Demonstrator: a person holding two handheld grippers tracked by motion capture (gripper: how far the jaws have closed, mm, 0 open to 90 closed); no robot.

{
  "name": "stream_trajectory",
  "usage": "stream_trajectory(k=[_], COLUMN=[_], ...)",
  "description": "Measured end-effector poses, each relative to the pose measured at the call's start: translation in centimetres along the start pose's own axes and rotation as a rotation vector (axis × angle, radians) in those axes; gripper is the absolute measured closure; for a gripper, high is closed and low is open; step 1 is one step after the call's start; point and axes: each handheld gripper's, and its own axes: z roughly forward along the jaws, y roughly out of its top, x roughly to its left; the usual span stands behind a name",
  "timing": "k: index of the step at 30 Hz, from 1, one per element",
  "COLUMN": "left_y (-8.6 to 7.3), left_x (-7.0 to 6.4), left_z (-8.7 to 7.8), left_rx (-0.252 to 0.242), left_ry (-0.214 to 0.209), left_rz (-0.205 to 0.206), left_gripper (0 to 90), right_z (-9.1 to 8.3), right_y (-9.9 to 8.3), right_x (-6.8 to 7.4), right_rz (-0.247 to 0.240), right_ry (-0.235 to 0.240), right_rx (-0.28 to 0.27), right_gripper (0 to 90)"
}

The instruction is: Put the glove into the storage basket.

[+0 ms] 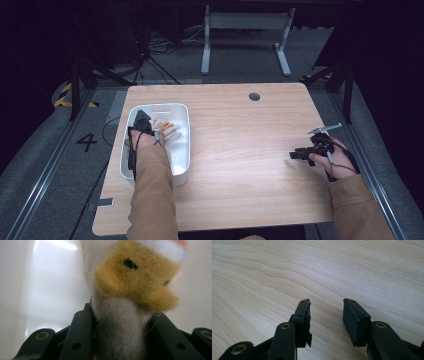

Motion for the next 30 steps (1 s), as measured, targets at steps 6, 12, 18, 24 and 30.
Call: stream_trajectory(k=[6,12,18,24,30], left_y=[-0.1,0.0,-0.1,-0.1,0.0], left_x=[-0.1,0.0,0.3,0.1,-0.9], left_z=[0.6,0.8,1.0,1.6,1.7], left_rx=[0.01,0.02,0.021,0.034,0.05], left_ry=[0.006,0.019,0.044,0.074,0.112], left_rz=[-0.006,-0.01,0.006,0.05,0.074], left_gripper=[70.0,69.2,68.2,57.1,22.8], right_z=[0.0,0.1,0.2,0.2,0.3], right_y=[-0.1,-0.1,-0.1,-0.1,-0.2], right_x=[-0.1,-0.1,-0.1,-0.2,-0.3], right_rz=[0.003,0.005,0.01,0.01,0.013], right_ry=[0.003,0.004,0.01,0.011,0.007], right_rx=[0.0,0.006,0.007,0.003,0.001], right_gripper=[57.9,57.9,57.9,57.3,56.1])
